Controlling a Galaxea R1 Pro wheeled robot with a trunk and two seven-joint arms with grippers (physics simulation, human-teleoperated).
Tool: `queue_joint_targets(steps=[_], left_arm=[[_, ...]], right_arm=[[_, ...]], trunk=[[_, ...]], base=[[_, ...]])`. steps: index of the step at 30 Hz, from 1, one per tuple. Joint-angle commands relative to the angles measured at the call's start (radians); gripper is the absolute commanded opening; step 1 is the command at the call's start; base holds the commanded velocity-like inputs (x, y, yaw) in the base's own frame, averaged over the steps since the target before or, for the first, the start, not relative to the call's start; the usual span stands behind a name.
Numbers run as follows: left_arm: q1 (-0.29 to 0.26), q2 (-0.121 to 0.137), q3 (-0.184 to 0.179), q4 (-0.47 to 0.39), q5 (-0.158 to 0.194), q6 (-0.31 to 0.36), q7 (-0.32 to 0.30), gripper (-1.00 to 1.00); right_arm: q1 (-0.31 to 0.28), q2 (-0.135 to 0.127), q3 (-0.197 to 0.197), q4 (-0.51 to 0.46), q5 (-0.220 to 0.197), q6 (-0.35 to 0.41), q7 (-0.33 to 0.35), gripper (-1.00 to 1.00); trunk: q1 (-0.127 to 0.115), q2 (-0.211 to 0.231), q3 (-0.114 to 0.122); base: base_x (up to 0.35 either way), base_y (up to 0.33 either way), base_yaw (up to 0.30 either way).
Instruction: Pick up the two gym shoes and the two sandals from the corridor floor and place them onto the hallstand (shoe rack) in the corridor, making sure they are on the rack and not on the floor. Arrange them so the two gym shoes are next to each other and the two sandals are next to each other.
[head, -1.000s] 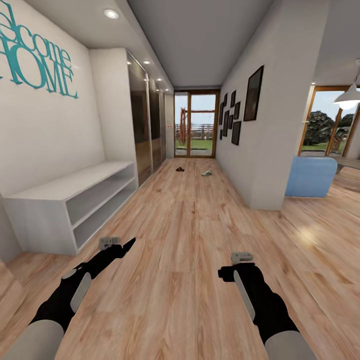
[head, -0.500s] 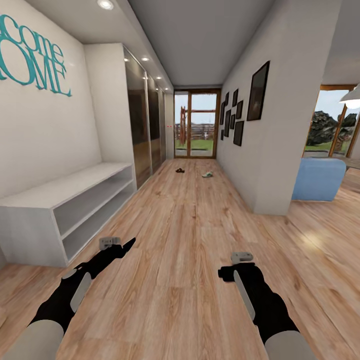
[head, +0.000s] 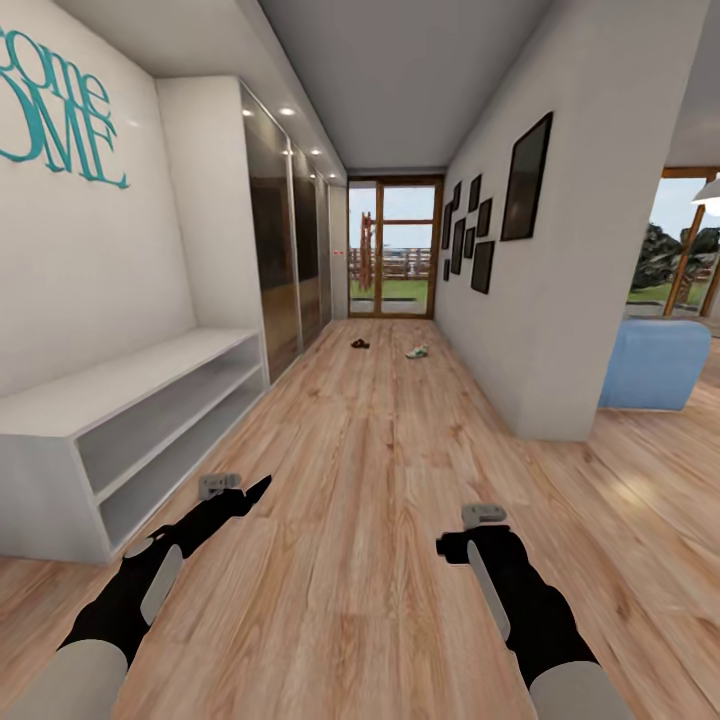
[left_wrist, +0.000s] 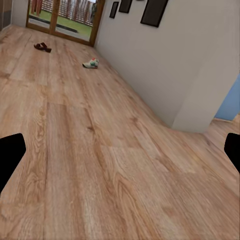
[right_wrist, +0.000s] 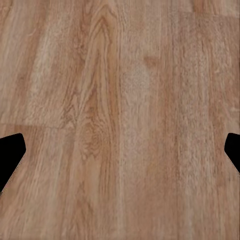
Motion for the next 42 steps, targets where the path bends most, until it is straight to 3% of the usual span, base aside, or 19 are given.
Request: queue_joint_targets(steps=[1, 42], left_arm=[[-0.001, 0.000, 0.001, 0.001, 0.005, 0.002, -0.005, 1.00], [-0.001, 0.000, 0.000, 0.001, 0.005, 0.002, -0.005, 1.00]], right_arm=[[-0.001, 0.000, 0.002, -0.001, -0.001, 0.005, -0.004, 1.00], [-0.001, 0.001, 0.003, 0.018, -0.002, 0.005, -0.004, 1.00]], trunk=[[0.000, 0.000, -0.001], [0.000, 0.000, -0.006]], base=[[0.349, 0.000, 0.000], [0.349, 0.000, 0.000]])
